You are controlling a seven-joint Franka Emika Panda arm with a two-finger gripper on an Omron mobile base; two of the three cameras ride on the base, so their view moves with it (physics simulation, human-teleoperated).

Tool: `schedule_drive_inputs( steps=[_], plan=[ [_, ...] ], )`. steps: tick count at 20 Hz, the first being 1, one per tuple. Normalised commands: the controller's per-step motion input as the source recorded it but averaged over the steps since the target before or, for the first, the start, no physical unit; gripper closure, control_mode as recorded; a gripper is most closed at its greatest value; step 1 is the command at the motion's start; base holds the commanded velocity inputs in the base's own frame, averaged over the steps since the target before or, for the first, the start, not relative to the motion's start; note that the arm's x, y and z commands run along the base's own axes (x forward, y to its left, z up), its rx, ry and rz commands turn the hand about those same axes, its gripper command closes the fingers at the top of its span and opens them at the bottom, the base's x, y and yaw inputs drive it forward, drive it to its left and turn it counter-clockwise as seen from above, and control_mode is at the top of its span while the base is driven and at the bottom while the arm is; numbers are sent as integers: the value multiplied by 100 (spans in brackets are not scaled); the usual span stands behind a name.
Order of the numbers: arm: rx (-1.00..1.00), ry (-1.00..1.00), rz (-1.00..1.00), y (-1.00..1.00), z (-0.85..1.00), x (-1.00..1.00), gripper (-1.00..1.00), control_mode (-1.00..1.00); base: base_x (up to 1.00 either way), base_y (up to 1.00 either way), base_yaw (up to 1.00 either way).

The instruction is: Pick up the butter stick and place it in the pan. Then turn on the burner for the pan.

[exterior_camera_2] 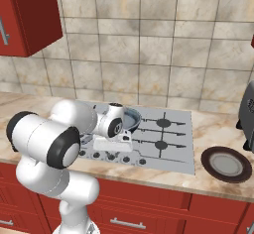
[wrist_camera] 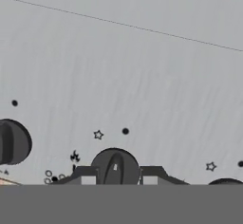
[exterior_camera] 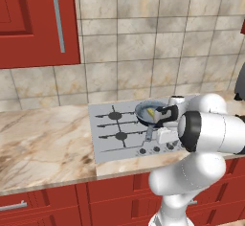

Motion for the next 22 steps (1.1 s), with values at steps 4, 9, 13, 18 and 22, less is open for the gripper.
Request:
schedule_drive_inputs(
  steps=[4,9,13,18,22],
  plan=[
    [0,0,14,-3,-7,-1,100,-100,0,0,0],
    [0,0,16,-2,-9,-2,100,-100,0,0,0],
    [0,0,16,-2,-11,0,100,-100,0,0,0],
    [0,0,16,-3,-16,-2,100,-100,0,0,0],
    [0,-5,17,-1,-21,-6,100,-100,0,0,0]
  ],
)
